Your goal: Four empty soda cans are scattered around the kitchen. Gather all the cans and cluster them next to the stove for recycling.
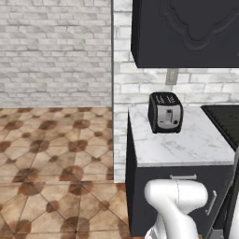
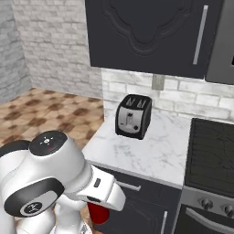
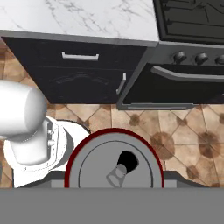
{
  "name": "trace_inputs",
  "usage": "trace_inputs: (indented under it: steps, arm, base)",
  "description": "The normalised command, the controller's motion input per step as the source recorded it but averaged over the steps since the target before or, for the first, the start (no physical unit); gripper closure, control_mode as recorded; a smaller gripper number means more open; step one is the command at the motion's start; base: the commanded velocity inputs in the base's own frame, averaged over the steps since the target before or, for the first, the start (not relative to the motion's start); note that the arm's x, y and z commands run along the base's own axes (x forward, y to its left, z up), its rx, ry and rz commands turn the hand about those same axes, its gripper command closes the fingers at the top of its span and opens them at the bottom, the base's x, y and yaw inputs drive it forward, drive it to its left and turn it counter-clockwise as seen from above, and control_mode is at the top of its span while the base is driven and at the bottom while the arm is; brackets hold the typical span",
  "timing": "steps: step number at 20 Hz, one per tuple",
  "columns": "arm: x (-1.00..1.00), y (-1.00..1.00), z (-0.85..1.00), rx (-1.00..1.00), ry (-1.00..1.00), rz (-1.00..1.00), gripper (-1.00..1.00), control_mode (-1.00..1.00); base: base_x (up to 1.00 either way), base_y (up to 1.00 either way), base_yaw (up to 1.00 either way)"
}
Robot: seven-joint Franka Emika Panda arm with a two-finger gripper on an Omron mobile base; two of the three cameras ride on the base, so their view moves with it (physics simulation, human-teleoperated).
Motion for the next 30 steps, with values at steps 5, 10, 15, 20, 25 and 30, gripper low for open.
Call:
trace_inputs:
  steps: [5,10,15,20,25,30]
  arm:
    - [0.0,0.0,0.0,0.0,0.0,0.0,1.0,1.0]
    - [0.0,0.0,0.0,0.0,0.0,0.0,1.0,1.0]
    - [0.0,0.0,0.0,0.0,0.0,0.0,1.0,1.0]
    - [0.0,0.0,0.0,0.0,0.0,0.0,1.0,1.0]
    - [0.0,0.0,0.0,0.0,0.0,0.0,1.0,1.0]
    - [0.0,0.0,0.0,0.0,0.0,0.0,1.0,1.0]
  base:
    - [-0.3,-0.04,0.02]
    - [-0.01,-0.4,0.0]
    - [0.0,-0.73,0.0]
    - [0.0,-0.84,0.0]
    - [0.0,-0.88,0.0]
    - [0.0,-0.86,0.0]
